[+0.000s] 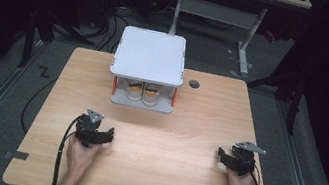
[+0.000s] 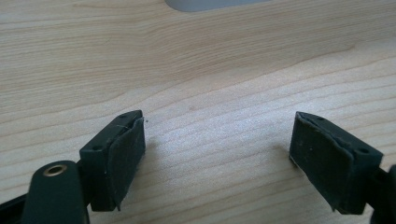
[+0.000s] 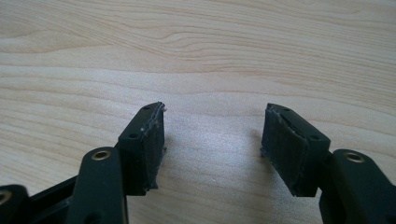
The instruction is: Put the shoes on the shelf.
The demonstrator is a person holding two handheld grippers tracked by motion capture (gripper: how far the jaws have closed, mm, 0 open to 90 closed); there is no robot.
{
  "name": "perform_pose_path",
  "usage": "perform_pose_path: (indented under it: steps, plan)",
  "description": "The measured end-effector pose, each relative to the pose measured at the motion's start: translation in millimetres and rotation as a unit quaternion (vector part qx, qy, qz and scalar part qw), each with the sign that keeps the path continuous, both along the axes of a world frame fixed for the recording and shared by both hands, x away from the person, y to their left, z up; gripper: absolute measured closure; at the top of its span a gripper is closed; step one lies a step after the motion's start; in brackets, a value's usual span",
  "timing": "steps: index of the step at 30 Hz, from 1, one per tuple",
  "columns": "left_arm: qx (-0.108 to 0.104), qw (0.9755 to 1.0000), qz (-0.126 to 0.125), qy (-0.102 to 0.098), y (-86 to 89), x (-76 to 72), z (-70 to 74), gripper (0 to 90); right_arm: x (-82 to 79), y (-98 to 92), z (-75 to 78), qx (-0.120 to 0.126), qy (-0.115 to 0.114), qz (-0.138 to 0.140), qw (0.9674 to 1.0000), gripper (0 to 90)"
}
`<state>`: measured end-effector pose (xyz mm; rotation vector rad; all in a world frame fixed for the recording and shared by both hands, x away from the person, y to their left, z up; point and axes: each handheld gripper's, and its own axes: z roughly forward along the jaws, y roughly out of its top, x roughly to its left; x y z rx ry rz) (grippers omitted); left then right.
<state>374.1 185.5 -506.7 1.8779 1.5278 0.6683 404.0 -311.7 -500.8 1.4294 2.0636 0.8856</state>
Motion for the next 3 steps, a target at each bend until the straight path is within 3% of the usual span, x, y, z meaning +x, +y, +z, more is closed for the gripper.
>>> perform_pose_path:
  steps: [3]
  plan:
    - [0.0, 1.0, 0.0, 0.0, 0.1, 0.0, 0.0, 18.6, 0.0, 0.0, 0.0, 0.0, 0.001, -0.001, 1.0, 39.3]
